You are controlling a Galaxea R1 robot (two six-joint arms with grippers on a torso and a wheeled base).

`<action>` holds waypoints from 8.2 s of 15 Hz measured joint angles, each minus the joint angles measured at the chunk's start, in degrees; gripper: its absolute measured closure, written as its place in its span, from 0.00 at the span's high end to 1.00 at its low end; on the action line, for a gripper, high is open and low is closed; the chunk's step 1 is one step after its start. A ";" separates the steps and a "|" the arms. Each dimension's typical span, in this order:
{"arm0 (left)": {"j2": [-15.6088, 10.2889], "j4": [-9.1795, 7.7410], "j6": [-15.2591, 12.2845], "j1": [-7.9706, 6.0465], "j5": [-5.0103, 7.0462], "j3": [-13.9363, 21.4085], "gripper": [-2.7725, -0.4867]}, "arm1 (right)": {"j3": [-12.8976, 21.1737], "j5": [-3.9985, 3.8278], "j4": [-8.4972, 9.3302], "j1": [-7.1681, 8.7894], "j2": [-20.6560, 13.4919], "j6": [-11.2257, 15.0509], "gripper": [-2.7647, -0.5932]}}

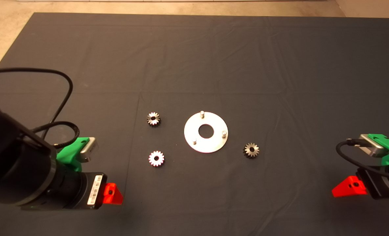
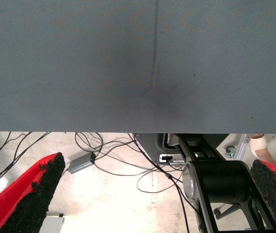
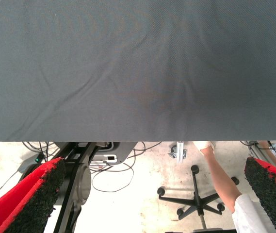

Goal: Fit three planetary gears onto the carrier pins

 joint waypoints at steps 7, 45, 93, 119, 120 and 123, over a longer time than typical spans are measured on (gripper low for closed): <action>0.00 1.27 0.16 0.00 0.00 -0.17 1.00 | 0.00 0.00 0.00 0.00 0.00 0.00 0.99; 27.38 14.51 35.24 9.65 -0.87 -52.30 1.00 | 0.04 0.05 0.00 -0.20 -0.30 -0.01 0.99; 29.93 11.50 39.79 10.22 -1.99 -60.83 0.76 | 0.04 0.05 0.02 -0.28 -0.30 -0.02 0.99; 30.11 10.84 40.20 10.19 -2.79 -62.27 0.33 | 0.04 0.05 0.02 -0.28 -0.30 -0.02 0.99; 30.11 10.84 40.20 10.19 -2.77 -62.27 0.33 | 0.04 0.07 0.02 -0.28 -0.30 0.00 0.99; 30.00 10.84 40.20 10.18 -2.58 -62.25 0.27 | 0.04 0.05 0.02 -0.28 -0.32 -0.02 0.99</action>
